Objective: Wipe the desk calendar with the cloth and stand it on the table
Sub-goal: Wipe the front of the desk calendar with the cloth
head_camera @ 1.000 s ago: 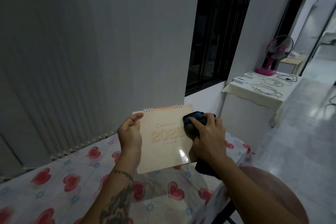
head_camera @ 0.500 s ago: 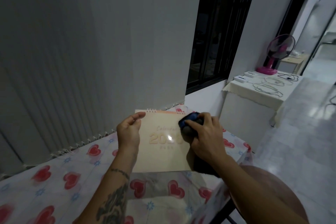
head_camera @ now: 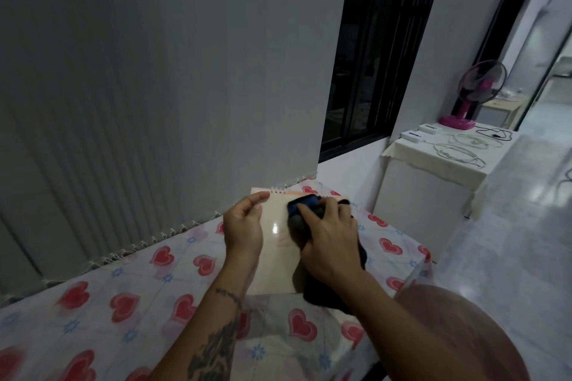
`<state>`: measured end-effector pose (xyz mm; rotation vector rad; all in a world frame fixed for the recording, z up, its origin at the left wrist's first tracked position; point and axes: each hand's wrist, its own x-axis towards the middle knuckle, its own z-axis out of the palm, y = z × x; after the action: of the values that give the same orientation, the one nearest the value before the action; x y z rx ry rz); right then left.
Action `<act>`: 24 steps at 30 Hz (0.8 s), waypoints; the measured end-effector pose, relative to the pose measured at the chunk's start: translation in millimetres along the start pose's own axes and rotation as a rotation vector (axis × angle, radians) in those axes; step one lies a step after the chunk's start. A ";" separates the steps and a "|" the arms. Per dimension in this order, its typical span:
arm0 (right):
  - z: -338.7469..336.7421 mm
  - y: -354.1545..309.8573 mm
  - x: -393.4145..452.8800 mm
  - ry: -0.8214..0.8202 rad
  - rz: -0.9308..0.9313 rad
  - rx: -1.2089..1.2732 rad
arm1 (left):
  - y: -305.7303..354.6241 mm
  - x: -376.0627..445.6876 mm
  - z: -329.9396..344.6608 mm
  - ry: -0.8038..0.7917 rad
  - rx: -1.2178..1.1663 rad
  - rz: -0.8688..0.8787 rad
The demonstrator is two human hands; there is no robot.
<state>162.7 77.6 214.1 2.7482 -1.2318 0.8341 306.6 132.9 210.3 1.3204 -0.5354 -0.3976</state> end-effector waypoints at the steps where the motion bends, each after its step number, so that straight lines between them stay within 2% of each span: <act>1: 3.8 -6.5 -5.0 -0.002 -0.049 0.020 | 0.5 0.3 0.7 -0.006 -0.005 0.005; 3: 10.5 -13.2 -13.8 -0.005 -0.157 0.023 | 1.3 2.8 -1.3 0.015 -0.047 -0.008; 5: 12.1 -8.8 -14.6 -0.005 -0.180 0.018 | 2.2 4.8 -5.2 0.033 -0.082 -0.019; 11: 0.4 -3.0 13.4 0.061 0.141 0.073 | 6.5 -2.1 2.5 0.004 -0.078 -0.011; 18: 3.7 -15.7 0.9 0.060 -0.136 0.087 | 14.4 -8.6 7.7 -0.023 -0.137 -0.035; 20: 1.9 -2.2 3.3 0.061 -0.086 0.107 | 15.2 -10.6 4.0 -0.018 -0.109 -0.006; 24: -5.0 20.5 10.4 0.099 0.136 0.123 | 16.5 -16.0 -1.2 0.010 -0.089 0.014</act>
<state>151.8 57.4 219.3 2.7007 -1.4068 1.0780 293.8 146.3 223.9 1.2314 -0.5133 -0.3988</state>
